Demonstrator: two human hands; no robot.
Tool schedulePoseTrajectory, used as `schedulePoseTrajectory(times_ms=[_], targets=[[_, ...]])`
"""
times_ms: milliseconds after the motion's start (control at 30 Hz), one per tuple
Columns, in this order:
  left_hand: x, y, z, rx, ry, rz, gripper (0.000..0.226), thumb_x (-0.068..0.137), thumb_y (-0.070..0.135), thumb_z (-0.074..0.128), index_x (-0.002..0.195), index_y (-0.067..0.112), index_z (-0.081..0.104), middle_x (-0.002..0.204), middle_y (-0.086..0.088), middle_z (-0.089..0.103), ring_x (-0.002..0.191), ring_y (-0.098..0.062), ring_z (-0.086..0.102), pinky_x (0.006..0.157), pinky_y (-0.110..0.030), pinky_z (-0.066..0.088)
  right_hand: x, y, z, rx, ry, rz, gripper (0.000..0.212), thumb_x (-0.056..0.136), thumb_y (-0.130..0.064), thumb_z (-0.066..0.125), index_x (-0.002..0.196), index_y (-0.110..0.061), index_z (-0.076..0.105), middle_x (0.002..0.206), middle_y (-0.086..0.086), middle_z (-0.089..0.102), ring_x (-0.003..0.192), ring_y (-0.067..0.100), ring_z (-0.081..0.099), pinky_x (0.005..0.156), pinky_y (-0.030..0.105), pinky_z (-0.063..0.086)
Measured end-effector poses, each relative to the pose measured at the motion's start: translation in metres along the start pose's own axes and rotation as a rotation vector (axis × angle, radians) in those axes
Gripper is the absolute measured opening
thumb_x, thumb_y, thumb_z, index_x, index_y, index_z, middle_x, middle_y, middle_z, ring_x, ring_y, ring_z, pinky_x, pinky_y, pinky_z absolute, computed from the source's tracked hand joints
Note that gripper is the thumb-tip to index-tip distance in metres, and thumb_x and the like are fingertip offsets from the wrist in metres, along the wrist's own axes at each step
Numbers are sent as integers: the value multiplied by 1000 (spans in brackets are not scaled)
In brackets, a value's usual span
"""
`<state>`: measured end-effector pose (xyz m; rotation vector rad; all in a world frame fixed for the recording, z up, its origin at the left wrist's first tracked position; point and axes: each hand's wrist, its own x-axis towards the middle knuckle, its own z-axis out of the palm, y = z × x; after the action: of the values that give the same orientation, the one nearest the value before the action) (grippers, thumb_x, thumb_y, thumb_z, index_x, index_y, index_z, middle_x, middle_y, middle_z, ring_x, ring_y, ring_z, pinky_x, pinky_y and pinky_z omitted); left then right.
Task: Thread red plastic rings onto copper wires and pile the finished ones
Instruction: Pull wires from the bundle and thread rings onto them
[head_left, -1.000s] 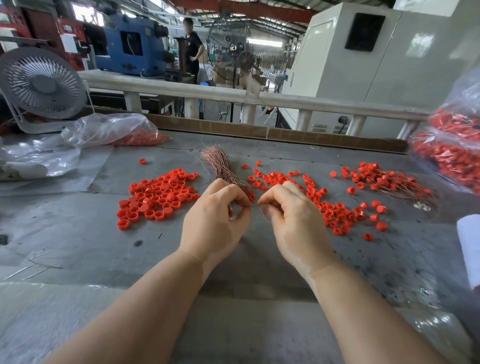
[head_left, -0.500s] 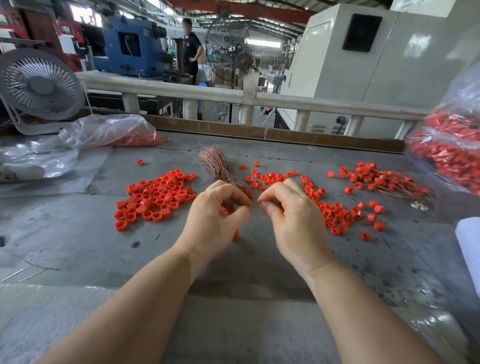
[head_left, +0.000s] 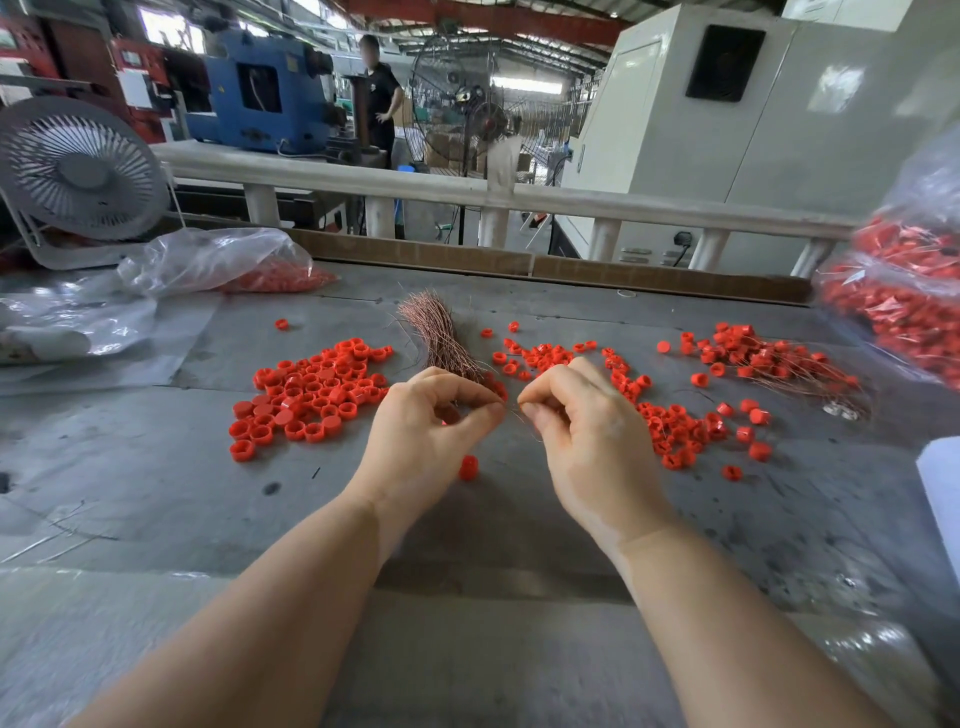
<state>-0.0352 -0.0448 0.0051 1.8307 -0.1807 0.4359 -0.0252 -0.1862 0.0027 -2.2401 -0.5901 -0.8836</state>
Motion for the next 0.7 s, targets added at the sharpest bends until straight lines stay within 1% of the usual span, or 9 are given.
schedulePoseTrajectory(times_ms=[100, 200, 267, 367, 433, 567, 633, 700], targets=[[0, 0, 0, -9, -6, -28, 15, 77, 7, 70, 69, 19, 69, 75, -2, 61, 61, -5, 48, 61, -16, 40, 0, 0, 1, 3, -7, -11, 10, 80, -2, 64, 77, -11, 62, 77, -8, 48, 72, 19, 53, 63, 34, 42], [0, -2, 0, -47, -10, -82, 17, 79, 8, 69, 68, 21, 67, 73, 2, 61, 65, -8, 50, 63, -17, 42, -1, -1, 1, 20, -16, -18, 9, 80, -2, 65, 77, -11, 63, 78, -6, 51, 72, 20, 54, 62, 37, 44], [0, -2, 0, -82, -21, -111, 14, 80, 7, 66, 70, 17, 66, 71, 4, 59, 64, -7, 49, 60, -15, 41, -1, -2, 1, 28, -27, -23, 9, 81, -3, 64, 79, -11, 64, 78, -7, 50, 72, 20, 54, 62, 37, 45], [1, -3, 0, -118, -47, -127, 8, 82, 6, 64, 75, 10, 66, 70, 1, 59, 64, -6, 48, 59, -14, 40, -1, -2, 1, 31, -33, -28, 8, 82, -3, 64, 80, -11, 64, 79, -6, 51, 73, 20, 55, 63, 37, 45], [0, -4, 0, -121, -40, -124, 6, 82, 8, 65, 77, 10, 67, 71, 0, 60, 64, -7, 48, 58, -14, 40, -1, -2, 0, 41, -29, -20, 9, 82, -3, 64, 79, -11, 64, 78, -8, 50, 72, 19, 53, 63, 36, 45], [0, -4, 1, -130, -7, -84, 10, 80, 8, 69, 76, 18, 70, 69, 5, 63, 64, -9, 49, 64, -18, 43, -1, -1, 0, 44, -19, -8, 9, 81, -2, 64, 78, -11, 64, 77, -8, 49, 71, 18, 52, 63, 36, 44], [0, -4, 1, -64, -6, -18, 16, 77, 6, 72, 75, 21, 69, 70, 7, 62, 62, -8, 47, 64, -18, 42, -1, -1, 0, 41, -19, -5, 9, 81, -2, 65, 78, -11, 64, 77, -7, 50, 71, 18, 52, 63, 36, 44], [0, -4, 1, 42, 1, 65, 20, 75, 4, 73, 72, 23, 68, 73, 6, 60, 60, -2, 46, 62, -13, 39, -1, -1, 1, 43, -26, 4, 9, 81, -2, 65, 79, -11, 64, 77, -8, 49, 71, 18, 52, 63, 37, 45]])
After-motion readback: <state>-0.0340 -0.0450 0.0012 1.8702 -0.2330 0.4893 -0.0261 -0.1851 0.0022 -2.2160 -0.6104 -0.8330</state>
